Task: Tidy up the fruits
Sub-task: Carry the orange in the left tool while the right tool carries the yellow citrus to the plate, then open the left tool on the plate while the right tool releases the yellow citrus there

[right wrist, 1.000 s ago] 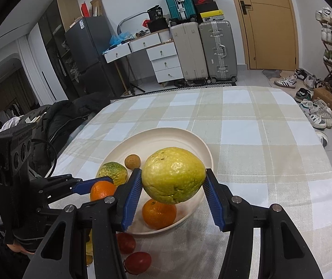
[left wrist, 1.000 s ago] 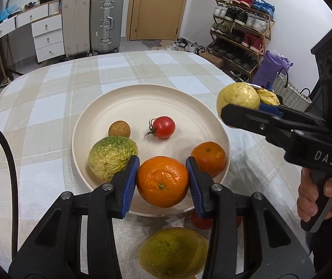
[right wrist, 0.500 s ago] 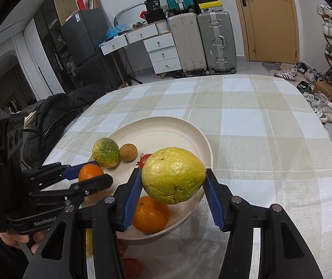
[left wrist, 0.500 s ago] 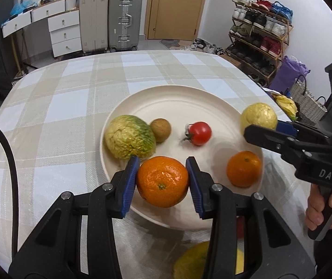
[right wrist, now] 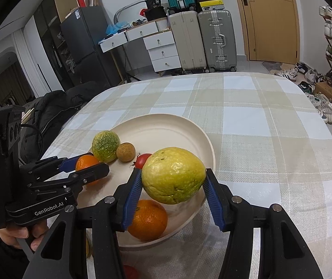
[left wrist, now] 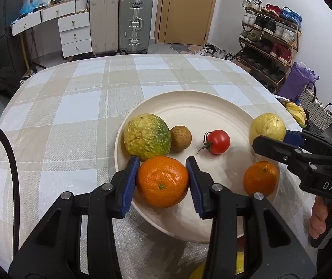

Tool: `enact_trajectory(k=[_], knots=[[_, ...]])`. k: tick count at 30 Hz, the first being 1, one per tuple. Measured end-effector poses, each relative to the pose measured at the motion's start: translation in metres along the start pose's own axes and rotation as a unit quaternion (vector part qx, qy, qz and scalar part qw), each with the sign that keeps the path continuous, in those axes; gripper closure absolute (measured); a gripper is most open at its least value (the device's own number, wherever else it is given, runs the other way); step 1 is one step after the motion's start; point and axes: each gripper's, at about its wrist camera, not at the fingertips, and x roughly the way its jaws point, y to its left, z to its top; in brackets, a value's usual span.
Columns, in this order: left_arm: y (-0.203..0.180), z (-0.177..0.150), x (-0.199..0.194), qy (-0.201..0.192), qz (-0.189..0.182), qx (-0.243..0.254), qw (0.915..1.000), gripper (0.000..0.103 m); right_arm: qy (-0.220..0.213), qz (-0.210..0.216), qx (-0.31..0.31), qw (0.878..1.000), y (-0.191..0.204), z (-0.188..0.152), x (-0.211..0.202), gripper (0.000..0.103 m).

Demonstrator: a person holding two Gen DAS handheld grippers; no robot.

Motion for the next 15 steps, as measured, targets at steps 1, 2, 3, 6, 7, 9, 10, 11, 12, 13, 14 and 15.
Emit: enact_trajectory(k=[1, 2, 3, 6, 7, 9, 10, 11, 12, 13, 14, 15], knots=[[-0.0007, -0.0006, -0.0006, -0.001, 0.002, 0.001, 1.0000, 0.064, 0.000, -0.001, -0.001, 1.000, 0.0004, -0.0006, -0.0003, 0.049], [-0.0008, -0.0007, -0.0005, -0.002, 0.003, 0.001, 1.0000, 0.064, 0.000, 0.000, 0.000, 1.000, 0.0003, -0.0007, 0.0002, 0.049], [-0.0010, -0.0007, -0.0004, -0.003, 0.003, 0.002, 1.0000, 0.064, 0.000, 0.000, -0.001, 1.000, 0.0007, -0.0007, 0.0003, 0.049], [-0.0004, -0.0003, -0.0002, -0.004, 0.002, -0.001, 1.0000, 0.064, 0.002, -0.001, -0.005, 1.000, 0.0025, -0.0008, 0.0015, 0.049], [-0.0005, -0.0004, -0.0002, -0.005, 0.003, -0.002, 1.0000, 0.064, 0.004, 0.000, -0.005, 1.000, 0.0031, -0.0011, 0.0021, 0.049], [-0.0010, -0.0007, -0.0001, -0.006, 0.005, 0.000, 1.0000, 0.064, 0.006, 0.003, -0.004, 1.000, 0.0034, -0.0019, 0.0035, 0.049], [-0.0010, -0.0007, -0.0003, -0.005, 0.005, 0.000, 1.0000, 0.064, 0.006, 0.003, -0.004, 1.000, 0.0037, -0.0022, 0.0037, 0.049], [-0.0012, -0.0006, -0.0003, -0.005, 0.005, 0.000, 1.0000, 0.064, 0.006, 0.002, -0.005, 1.000, 0.0040, -0.0021, 0.0035, 0.049], [-0.0007, -0.0009, -0.0002, -0.005, 0.005, 0.000, 1.0000, 0.064, 0.006, 0.002, -0.005, 1.000, 0.0041, -0.0020, 0.0043, 0.049], [-0.0010, -0.0010, -0.0006, -0.006, 0.004, -0.001, 1.0000, 0.064, 0.006, 0.002, -0.005, 1.000, 0.0039, -0.0021, 0.0044, 0.049], [-0.0011, -0.0009, -0.0005, -0.006, 0.004, -0.001, 1.0000, 0.064, 0.006, 0.002, -0.005, 1.000, 0.0041, -0.0020, 0.0044, 0.049], [-0.0013, -0.0006, -0.0008, -0.005, 0.004, -0.001, 1.0000, 0.064, 0.007, 0.001, -0.006, 1.000, 0.0042, -0.0019, 0.0044, 0.049]])
